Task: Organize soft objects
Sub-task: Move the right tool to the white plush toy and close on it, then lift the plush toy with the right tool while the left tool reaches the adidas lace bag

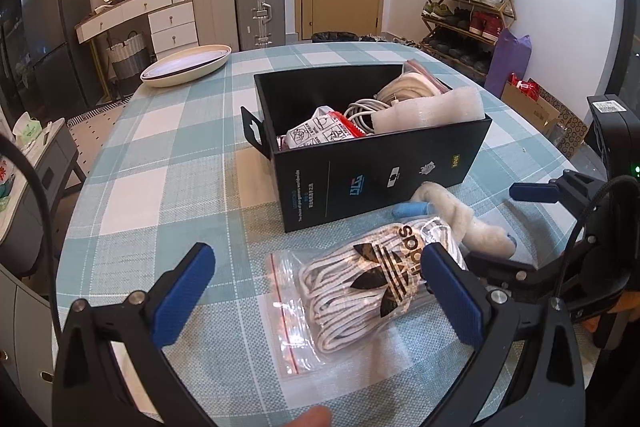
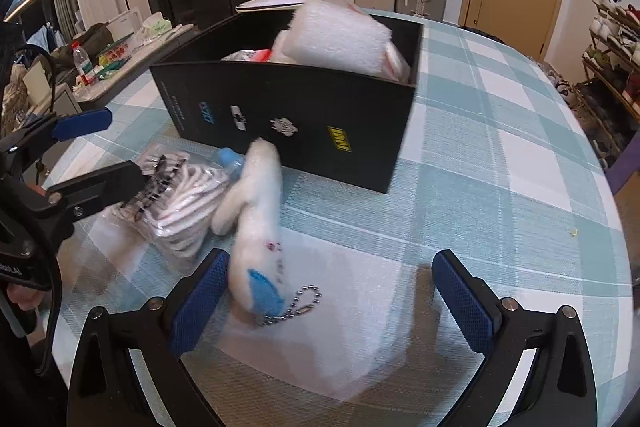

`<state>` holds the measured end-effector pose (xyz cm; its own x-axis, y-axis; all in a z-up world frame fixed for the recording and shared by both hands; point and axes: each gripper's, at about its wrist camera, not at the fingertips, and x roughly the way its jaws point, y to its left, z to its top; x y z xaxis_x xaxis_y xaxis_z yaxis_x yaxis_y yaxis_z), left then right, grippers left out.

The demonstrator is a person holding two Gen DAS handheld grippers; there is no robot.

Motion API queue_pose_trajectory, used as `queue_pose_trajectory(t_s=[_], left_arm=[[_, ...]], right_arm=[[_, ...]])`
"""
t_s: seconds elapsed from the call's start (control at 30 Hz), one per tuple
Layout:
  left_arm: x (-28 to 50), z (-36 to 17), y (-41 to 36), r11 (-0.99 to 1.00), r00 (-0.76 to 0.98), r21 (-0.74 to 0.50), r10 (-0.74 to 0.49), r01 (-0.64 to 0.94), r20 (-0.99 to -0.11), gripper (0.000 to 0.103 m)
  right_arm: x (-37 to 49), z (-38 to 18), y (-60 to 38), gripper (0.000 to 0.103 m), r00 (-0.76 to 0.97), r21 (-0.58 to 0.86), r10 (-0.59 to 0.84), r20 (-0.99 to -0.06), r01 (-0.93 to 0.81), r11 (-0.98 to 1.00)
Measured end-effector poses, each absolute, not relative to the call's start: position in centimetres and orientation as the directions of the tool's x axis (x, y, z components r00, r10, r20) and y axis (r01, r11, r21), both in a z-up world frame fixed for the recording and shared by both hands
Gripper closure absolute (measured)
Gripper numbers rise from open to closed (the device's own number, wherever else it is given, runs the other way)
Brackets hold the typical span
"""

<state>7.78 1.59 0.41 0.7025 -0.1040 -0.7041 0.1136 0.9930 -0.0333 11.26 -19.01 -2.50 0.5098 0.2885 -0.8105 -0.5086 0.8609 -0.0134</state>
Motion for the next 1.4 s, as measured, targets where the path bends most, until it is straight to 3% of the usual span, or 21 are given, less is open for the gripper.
queue_pose_trajectory(t_s=[0.3,0.57,0.8,1.1,1.4], left_arm=[[8.0,-0.4,1.8,0.992,0.677,-0.027,-0.103,0.121,-0.729,0.000],[8.1,-0.7,1.7,0.990,0.656,-0.044,-0.121,0.133,-0.745,0.000],[8.2,-0.7,1.8,0.990,0.654,-0.049,-0.124,0.132,-0.746,0.000],[8.4,-1.0,2.1,0.987,0.638,-0.080,-0.152,0.142,-0.754,0.000],[8.4,-1.2,1.8,0.983,0.622,-0.109,-0.179,0.149,-0.762,0.000]], right_arm=[[13.1,-2.5,-22.3,0.001,0.526,-0.019,0.216,-0.823,-0.404,0.914],[13.5,-1.8,-22.8,0.001,0.487,0.160,0.363,-0.794,-0.409,0.898],[12.8,-1.9,-20.5,0.002,0.491,0.165,0.393,-0.777,-0.444,0.881],[12.7,-2.2,-19.3,0.018,0.496,0.153,0.398,-0.772,-0.462,0.874],[12.2,-2.1,-19.0,0.043,0.506,0.101,0.378,-0.775,-0.491,0.865]])
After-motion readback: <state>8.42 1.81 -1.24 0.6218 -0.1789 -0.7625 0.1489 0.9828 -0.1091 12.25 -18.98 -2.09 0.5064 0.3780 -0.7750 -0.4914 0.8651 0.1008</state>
